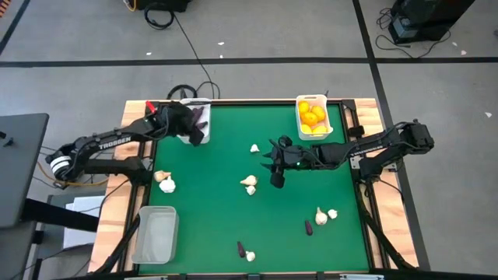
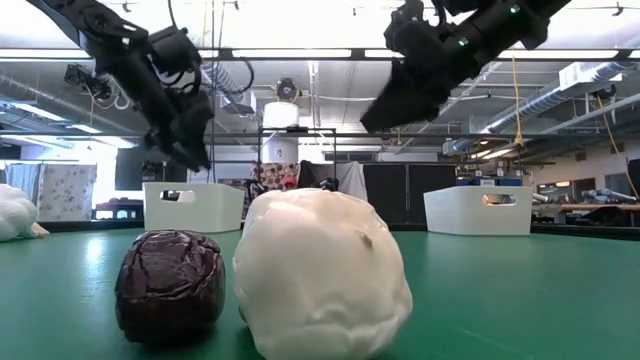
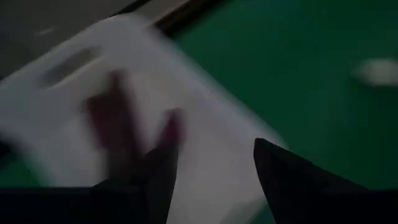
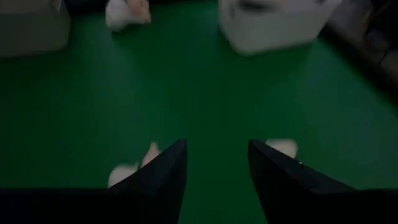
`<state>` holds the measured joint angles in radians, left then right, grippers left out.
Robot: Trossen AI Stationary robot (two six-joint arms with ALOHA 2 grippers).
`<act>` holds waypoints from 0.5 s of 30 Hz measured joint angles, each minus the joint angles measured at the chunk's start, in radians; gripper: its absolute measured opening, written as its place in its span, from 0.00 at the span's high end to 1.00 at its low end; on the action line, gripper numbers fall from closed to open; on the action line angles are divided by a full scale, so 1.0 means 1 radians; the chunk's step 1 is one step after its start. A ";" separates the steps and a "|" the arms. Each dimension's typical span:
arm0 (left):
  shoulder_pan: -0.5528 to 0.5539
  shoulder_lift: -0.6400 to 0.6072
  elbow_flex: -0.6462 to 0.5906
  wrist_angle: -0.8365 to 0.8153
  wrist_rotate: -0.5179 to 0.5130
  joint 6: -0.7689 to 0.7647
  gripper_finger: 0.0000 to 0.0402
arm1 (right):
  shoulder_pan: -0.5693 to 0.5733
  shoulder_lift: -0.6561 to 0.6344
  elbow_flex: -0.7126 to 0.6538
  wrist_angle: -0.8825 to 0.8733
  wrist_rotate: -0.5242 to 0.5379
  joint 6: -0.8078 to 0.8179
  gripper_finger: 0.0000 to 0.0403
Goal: Sort produce into baskets
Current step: Put the right eggplant into the left white bin
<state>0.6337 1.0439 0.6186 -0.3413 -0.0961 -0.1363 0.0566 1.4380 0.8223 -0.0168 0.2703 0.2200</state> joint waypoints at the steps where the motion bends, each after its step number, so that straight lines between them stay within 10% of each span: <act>1: -0.021 -0.010 0.000 0.016 0.045 0.003 0.46 | 0.002 0.000 0.000 -0.045 -0.031 0.015 0.55; 15: -0.513 -0.014 0.000 0.340 0.224 0.152 0.46 | 0.156 -0.013 0.076 -0.720 -0.237 0.571 0.56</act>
<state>0.1209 1.0296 0.6186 -0.0017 0.1284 0.0155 0.2128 1.4248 0.8978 -0.7366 0.0336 0.7906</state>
